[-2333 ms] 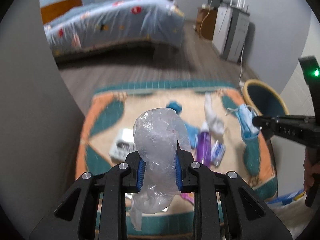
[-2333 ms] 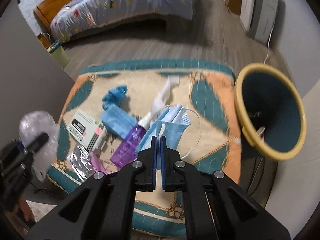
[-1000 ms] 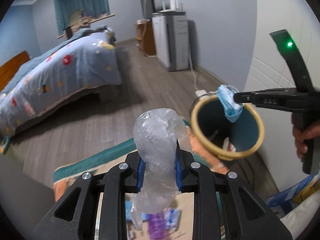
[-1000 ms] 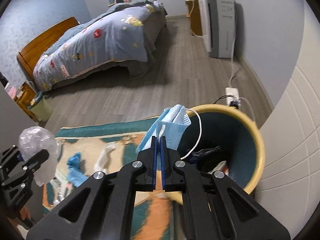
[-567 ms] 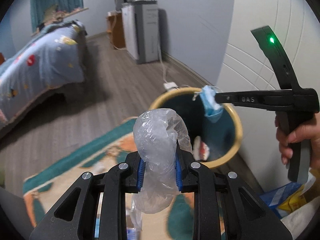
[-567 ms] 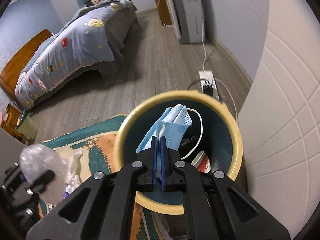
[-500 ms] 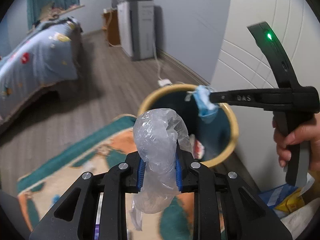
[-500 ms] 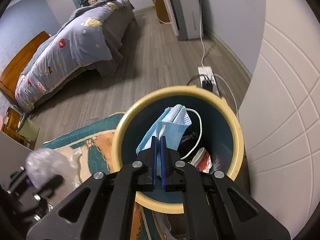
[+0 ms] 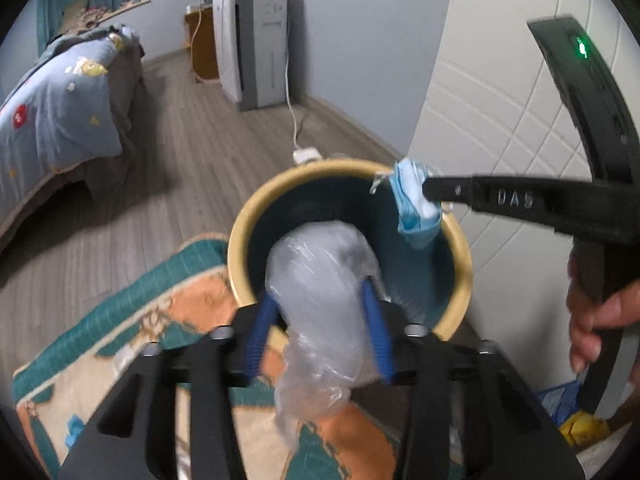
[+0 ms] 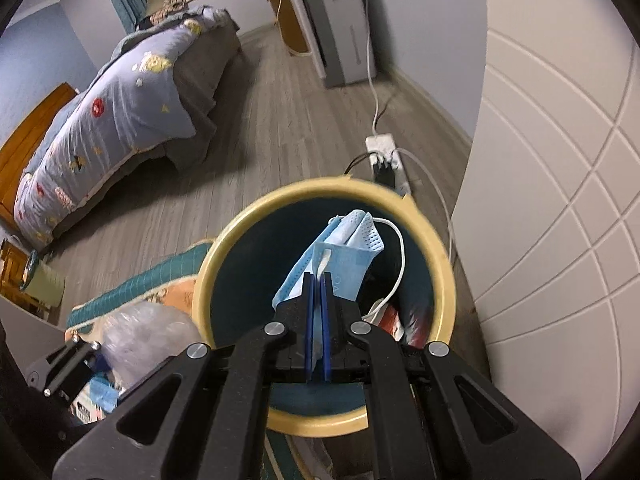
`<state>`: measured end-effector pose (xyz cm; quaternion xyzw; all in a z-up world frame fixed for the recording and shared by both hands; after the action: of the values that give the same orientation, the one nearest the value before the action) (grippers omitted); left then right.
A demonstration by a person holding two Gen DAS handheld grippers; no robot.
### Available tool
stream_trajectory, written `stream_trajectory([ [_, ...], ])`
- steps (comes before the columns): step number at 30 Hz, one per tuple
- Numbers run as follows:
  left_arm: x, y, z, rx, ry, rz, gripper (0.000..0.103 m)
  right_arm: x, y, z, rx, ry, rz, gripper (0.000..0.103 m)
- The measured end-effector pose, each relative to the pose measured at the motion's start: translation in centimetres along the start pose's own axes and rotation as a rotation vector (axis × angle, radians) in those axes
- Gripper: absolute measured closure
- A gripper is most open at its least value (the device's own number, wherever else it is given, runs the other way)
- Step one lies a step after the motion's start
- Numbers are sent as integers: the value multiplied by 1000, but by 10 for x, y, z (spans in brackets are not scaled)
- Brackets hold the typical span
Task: Collect trash
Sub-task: 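Carry the blue face mask into the wastebasket while left tool holds the plastic bag, then drop the clear plastic bag into the wastebasket and open the left tool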
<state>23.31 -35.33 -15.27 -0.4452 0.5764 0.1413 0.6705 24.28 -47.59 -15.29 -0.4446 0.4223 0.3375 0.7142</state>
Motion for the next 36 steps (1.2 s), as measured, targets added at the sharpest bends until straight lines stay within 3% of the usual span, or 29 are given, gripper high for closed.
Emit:
stream_trajectory([
  [2, -3, -1, 0, -6, -2, -17, 28, -1, -1, -3, 15, -7, -1, 88],
  [4, -2, 1, 0, -5, -6, -19, 25, 1, -1, -5, 24, -8, -2, 71],
  [6, 0, 6, 2, -7, -17, -5, 22, 2, -1, -4, 17, -11, -2, 63],
  [8, -3, 12, 8, -28, -31, -17, 12, 2, -1, -1, 6, -10, -2, 54],
  [11, -11, 22, 21, -65, -51, -30, 9, 0, -1, 4, -7, -6, -9, 35],
  [13, -20, 31, 29, -81, -63, -42, 8, -2, -1, 8, -20, -5, -14, 14],
  [15, -31, 38, 37, -82, -80, -56, 8, -4, -1, 14, -39, -6, -20, 6],
  [26, -119, 93, 118, -162, -260, -102, 6, -20, 11, 66, -160, 37, -36, 6],
  [36, -208, 170, 194, -375, -404, -150, 5, -31, 47, 145, -272, 10, -6, 6],
])
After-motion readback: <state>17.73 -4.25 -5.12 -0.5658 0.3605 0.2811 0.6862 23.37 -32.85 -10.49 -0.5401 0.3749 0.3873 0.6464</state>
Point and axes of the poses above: each gripper's, at about its wrist camera, not at the fingertips, and x roughly the way its jaws point, z to its left, y to its underside, the point moved 9 cm from there along x, roughly the way its jaws point, and after that the axes turned 14 degrees about z, right-handed, at the moved point
